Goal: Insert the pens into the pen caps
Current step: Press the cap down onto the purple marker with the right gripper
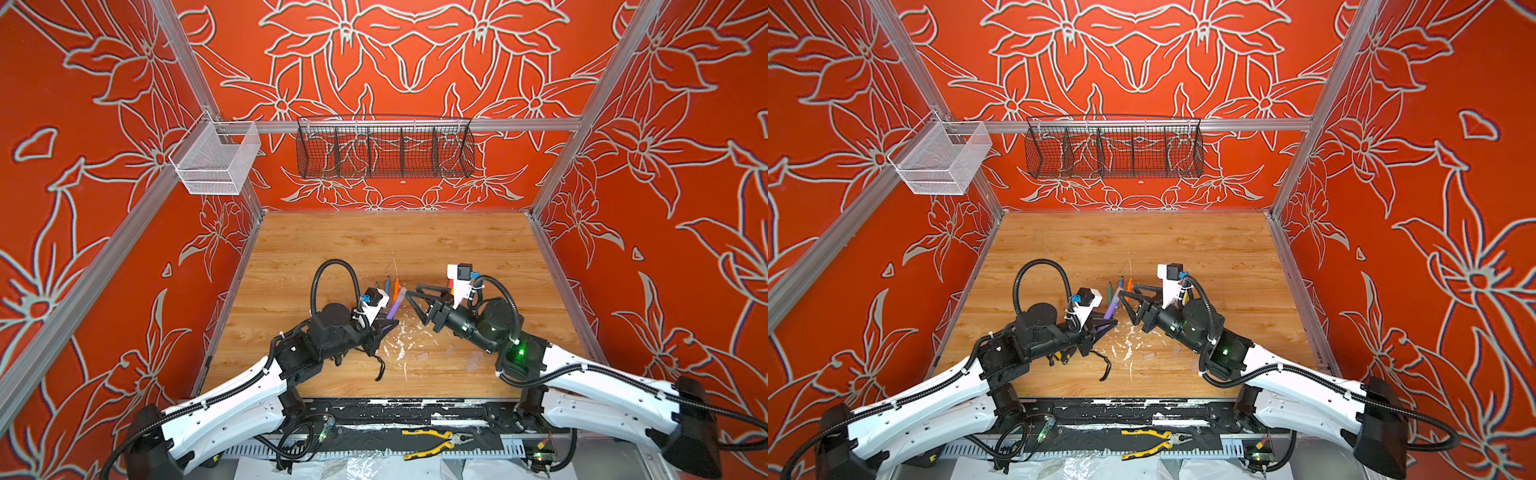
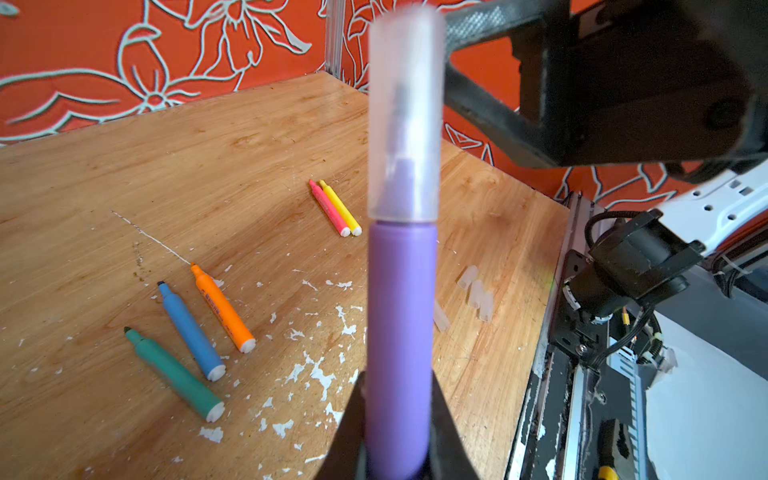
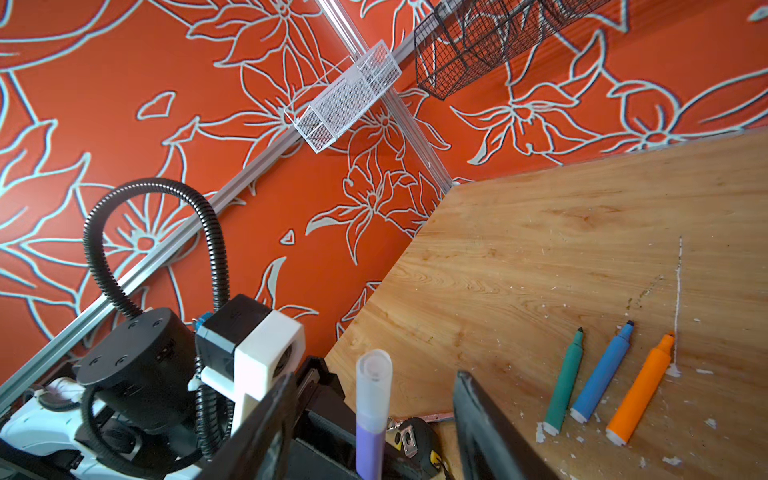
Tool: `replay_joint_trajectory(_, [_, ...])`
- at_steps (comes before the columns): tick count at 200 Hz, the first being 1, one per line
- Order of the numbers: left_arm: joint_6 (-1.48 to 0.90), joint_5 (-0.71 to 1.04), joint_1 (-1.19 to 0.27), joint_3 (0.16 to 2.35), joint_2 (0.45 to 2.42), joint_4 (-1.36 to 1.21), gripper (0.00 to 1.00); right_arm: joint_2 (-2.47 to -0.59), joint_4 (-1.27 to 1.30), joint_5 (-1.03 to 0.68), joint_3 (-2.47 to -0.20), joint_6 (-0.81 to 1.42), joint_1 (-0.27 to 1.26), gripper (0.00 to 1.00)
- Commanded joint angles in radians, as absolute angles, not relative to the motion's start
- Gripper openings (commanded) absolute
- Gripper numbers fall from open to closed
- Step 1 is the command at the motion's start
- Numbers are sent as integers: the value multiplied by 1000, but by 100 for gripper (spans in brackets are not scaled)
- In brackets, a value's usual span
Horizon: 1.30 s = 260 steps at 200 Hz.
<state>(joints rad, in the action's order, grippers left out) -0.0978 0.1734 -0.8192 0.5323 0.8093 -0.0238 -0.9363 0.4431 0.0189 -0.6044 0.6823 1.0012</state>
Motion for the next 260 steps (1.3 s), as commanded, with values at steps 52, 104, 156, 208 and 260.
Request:
replay_joint_trajectory(52, [-61, 210, -830, 540, 833, -67, 0, -996, 474, -1, -658, 673, 1002, 54])
replay_joint_trajectory(104, [-59, 221, -831, 534, 825, -67, 0, -1037, 506, 0, -666, 686, 1002, 46])
replay_joint_trajectory(156, [-57, 191, -831, 543, 824, -75, 0, -1062, 522, -29, -658, 704, 1002, 22])
replay_joint_trajectory(208, [-74, 98, -831, 611, 836, -103, 0, -1090, 548, -53, -625, 731, 1003, 14])
replay_joint_trajectory(260, [-65, 11, -831, 695, 907, -174, 0, -1132, 581, -80, -618, 757, 1012, 7])
